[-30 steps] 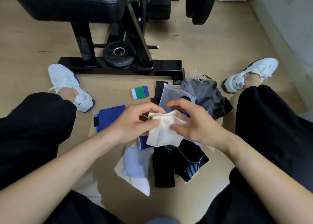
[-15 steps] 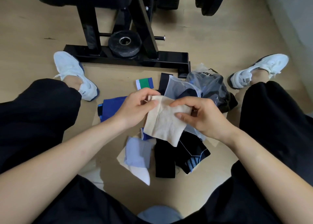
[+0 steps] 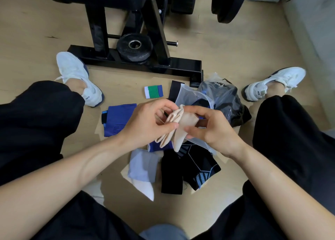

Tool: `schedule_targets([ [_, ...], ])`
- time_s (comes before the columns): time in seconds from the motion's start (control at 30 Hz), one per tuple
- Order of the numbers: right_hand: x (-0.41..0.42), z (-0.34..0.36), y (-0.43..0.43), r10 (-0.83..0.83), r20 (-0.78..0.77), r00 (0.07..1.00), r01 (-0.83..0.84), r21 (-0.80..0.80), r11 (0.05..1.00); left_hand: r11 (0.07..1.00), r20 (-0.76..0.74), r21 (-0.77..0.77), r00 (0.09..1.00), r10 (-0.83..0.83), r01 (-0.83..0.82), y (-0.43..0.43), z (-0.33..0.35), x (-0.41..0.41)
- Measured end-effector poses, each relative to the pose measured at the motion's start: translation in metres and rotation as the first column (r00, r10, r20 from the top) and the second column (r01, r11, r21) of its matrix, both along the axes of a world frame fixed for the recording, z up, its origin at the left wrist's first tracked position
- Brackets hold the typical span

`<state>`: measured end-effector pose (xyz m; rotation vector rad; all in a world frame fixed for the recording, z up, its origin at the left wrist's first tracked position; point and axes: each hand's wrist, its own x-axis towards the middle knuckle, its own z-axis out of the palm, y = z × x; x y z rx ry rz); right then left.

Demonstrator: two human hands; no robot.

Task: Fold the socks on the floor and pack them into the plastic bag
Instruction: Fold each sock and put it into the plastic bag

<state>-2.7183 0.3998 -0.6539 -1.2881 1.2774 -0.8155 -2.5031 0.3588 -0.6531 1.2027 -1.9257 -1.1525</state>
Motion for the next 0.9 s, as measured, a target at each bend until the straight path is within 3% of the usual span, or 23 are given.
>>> schedule_targets([
  [0.07,0.005,0.003,0.003,-0.007,0.167,0.986,-0.005,0.069,0.998,1.0,0.004,-0.017,1.0,-0.022,0.022,0.003,0.0,-0.002],
  [0.13,0.01,0.002,0.005,-0.045,0.23,0.972,0.02,0.108,0.994,0.998,-0.001,-0.017,0.998,-0.058,0.058,0.005,0.0,-0.003],
  [0.37,0.004,0.001,0.001,-0.2,0.208,0.957,0.181,0.107,0.978,0.966,-0.122,0.149,0.973,-0.196,0.214,0.001,0.003,0.003],
  [0.47,-0.003,0.002,-0.001,-0.177,0.193,0.965,0.167,0.067,0.984,0.962,-0.126,0.127,0.966,-0.225,0.24,-0.003,0.004,0.003],
  [0.6,-0.01,0.004,-0.002,-0.09,0.249,0.964,0.085,0.032,0.996,0.971,-0.039,-0.055,0.971,-0.235,0.232,-0.006,-0.004,0.006],
  [0.73,-0.011,0.009,-0.001,-0.012,0.357,0.934,0.013,0.0,1.0,0.937,-0.143,0.145,0.944,-0.297,0.317,-0.002,-0.004,0.003],
  [0.83,-0.009,0.007,-0.002,-0.066,0.281,0.957,0.085,-0.056,0.995,0.935,-0.155,0.21,0.954,-0.256,0.286,-0.003,-0.004,0.001],
  [0.9,-0.014,-0.001,-0.005,-0.156,-0.031,0.987,0.144,-0.24,0.96,0.953,-0.116,0.2,0.971,-0.207,0.227,-0.006,-0.009,0.004],
])
